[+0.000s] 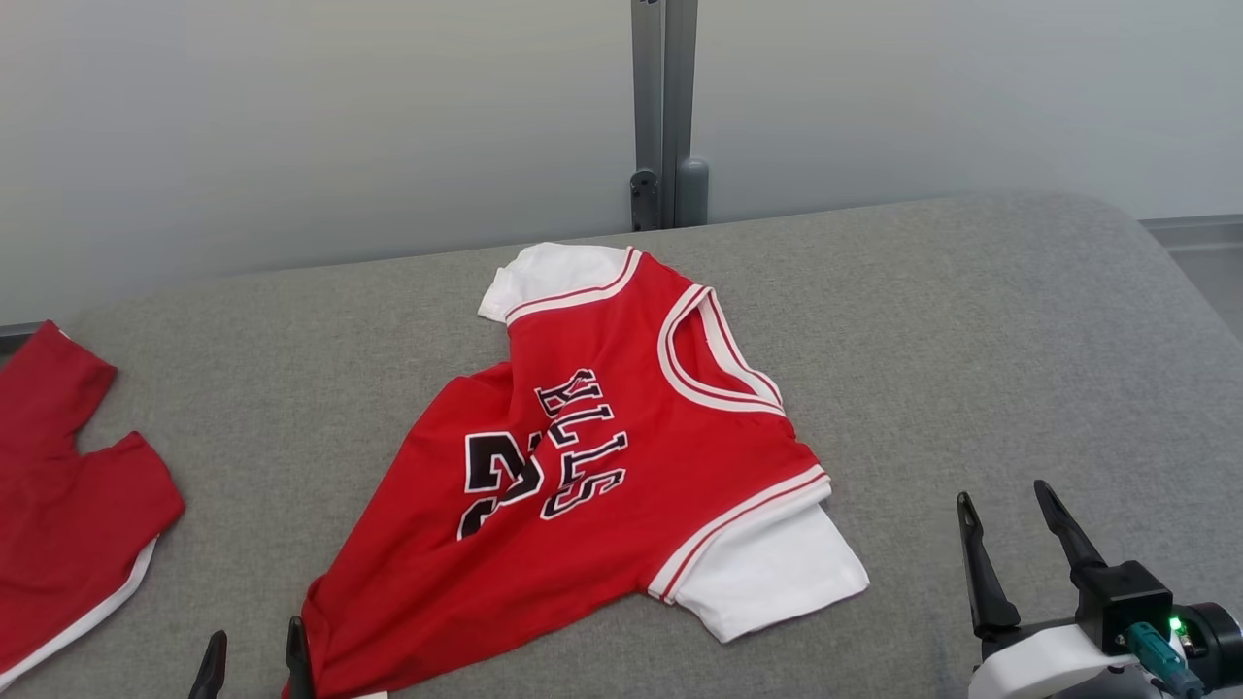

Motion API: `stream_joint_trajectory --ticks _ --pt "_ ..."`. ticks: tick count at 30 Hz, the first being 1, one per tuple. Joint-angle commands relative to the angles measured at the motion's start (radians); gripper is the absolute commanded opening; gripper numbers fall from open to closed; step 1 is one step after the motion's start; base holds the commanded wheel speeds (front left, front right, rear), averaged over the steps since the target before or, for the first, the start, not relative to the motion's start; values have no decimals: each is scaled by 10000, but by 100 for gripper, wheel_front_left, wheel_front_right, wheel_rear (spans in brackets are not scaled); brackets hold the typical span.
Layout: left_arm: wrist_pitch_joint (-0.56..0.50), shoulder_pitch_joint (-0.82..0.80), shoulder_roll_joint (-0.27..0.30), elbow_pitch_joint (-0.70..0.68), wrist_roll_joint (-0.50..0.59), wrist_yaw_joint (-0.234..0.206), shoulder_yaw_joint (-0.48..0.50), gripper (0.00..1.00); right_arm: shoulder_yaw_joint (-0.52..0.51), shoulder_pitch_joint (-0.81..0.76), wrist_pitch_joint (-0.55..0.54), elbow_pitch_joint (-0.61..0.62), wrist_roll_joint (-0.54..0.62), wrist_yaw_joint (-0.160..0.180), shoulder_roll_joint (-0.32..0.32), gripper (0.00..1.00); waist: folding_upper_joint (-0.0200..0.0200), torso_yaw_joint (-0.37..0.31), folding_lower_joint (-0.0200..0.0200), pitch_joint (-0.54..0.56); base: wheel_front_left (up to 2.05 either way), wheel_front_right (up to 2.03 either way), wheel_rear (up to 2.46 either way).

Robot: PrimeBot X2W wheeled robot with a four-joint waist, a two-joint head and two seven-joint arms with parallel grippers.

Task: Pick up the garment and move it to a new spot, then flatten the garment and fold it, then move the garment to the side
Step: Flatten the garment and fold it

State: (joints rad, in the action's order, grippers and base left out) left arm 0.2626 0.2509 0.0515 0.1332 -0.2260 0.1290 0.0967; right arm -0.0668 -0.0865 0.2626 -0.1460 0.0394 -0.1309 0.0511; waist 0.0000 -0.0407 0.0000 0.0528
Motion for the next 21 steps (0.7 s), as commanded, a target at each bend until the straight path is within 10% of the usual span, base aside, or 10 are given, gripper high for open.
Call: stream_joint_trajectory --ticks 1,21 --pt "31 -141 -10 -6 102 17 -14 100 37 71 34 -31 43 3 14 100 0 47 0 13 0 0 0" --pt "-260 881 665 173 -314 13 -419 100 2086 546 -91 -69 -1609 3 534 100 0 42 0 9 0 0 0"
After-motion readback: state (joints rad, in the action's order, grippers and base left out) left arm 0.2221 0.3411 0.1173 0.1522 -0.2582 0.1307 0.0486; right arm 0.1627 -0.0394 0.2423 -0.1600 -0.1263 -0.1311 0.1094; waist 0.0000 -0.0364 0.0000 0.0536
